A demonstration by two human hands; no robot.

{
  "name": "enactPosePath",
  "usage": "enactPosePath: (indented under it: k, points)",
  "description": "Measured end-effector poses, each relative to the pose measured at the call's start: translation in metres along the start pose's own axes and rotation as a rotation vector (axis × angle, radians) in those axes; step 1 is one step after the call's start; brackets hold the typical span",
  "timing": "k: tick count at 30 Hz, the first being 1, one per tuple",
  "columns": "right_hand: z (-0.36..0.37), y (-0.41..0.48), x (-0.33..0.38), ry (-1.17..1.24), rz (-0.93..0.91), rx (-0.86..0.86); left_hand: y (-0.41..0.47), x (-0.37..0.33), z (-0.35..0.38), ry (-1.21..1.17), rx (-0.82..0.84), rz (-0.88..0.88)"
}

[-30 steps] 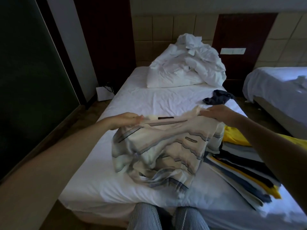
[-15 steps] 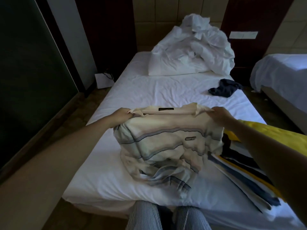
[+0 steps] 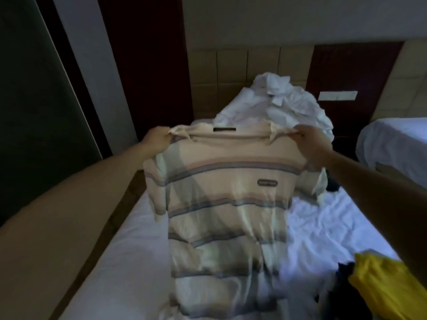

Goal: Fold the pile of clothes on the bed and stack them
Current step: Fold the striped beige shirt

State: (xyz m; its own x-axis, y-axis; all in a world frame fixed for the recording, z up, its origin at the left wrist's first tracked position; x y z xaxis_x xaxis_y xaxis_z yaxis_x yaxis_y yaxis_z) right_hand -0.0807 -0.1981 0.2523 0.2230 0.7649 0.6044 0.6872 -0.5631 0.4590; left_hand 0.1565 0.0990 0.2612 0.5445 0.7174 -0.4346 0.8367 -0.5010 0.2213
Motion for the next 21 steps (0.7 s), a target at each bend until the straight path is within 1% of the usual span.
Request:
enactPosePath:
  k: [4, 6, 7, 9, 11, 13, 15, 18, 21]
  points:
    - [-0.043, 0.047, 0.042, -0.037, -0.106, -0.175, 0.024, -0.020, -0.070, 0.044, -0.226, 0.085]
    - [-0.063, 0.053, 0.058, -0.021, -0.113, -0.246, 0.018, -0.030, -0.097, 0.043, -0.327, 0.117]
    - [-0.069, 0.051, 0.064, -0.015, -0.107, -0.261, 0.010, -0.034, -0.107, 0.030, -0.352, 0.127]
    - [-0.080, 0.034, 0.072, -0.018, -0.127, -0.240, -0.015, -0.036, -0.118, 0.039, -0.334, 0.150]
    - [-0.084, 0.008, 0.071, -0.030, -0.147, -0.141, -0.044, -0.030, -0.117, 0.024, -0.247, 0.168]
    - [-0.082, -0.024, 0.064, -0.011, -0.136, -0.028, -0.082, -0.020, -0.108, -0.014, -0.115, 0.177]
    - [-0.075, -0.059, 0.050, 0.090, -0.063, 0.094, -0.121, -0.007, -0.095, -0.046, 0.023, 0.171]
    - [-0.063, -0.119, 0.031, 0.180, 0.104, 0.350, -0.177, 0.014, -0.069, -0.019, 0.267, 0.134]
    - [-0.047, -0.188, 0.006, 0.192, 0.148, 0.592, -0.224, 0.049, -0.030, 0.016, 0.537, 0.065]
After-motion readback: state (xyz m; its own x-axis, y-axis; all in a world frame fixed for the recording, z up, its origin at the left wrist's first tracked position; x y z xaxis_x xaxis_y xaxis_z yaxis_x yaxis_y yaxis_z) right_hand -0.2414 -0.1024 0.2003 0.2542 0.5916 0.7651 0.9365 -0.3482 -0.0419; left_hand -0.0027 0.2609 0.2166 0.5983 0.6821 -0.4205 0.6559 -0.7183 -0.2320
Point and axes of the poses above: each hand's wrist, its own y-axis towards the middle knuckle, its own z-axis out of the palm, x = y × z, the point moved 1 cm from there along y, towards the middle knuckle, and after that the axes turned 9 degrees about y, right-handed, at the moved point
